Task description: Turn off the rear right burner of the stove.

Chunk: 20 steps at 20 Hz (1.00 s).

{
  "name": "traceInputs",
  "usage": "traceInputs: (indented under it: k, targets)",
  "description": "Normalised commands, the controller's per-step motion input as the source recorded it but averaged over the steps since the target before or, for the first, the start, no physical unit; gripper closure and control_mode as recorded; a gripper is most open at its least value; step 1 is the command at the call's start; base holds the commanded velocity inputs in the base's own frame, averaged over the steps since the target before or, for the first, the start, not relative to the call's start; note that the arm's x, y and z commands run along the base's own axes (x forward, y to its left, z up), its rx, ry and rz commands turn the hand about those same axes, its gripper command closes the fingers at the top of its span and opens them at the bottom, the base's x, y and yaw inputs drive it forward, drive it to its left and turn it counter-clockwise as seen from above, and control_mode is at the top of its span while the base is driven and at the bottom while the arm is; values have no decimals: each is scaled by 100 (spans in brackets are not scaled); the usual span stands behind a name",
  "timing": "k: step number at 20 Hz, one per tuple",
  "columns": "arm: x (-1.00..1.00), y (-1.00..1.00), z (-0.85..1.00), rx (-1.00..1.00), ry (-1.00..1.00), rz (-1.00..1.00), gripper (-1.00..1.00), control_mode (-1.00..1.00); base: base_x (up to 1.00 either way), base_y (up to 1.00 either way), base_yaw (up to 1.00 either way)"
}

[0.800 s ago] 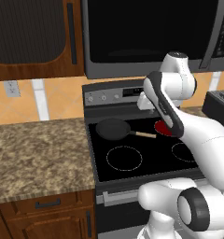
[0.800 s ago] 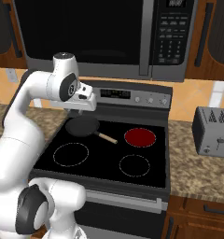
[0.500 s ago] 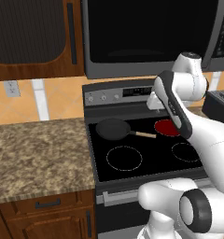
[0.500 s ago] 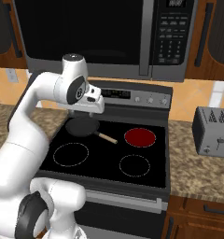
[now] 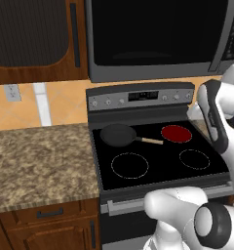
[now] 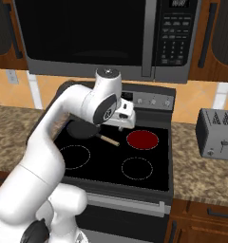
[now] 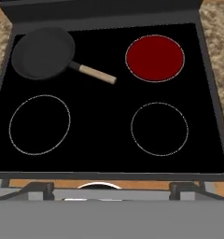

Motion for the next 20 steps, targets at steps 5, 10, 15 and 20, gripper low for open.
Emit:
traceInputs:
  k: [5,10,15,20]
  targets:
    - [-27,-83,-2,0,-23,-4,-100,-100,0,0,0]
    - [-26,-69,0,0,-49,-2,-100,-100,0,0,0]
    - [-11,-35,0,0,-41,-2,-100,-100,0,0,0]
    - [13,-13,-4,0,-16,-2,-100,-100,0,0,0]
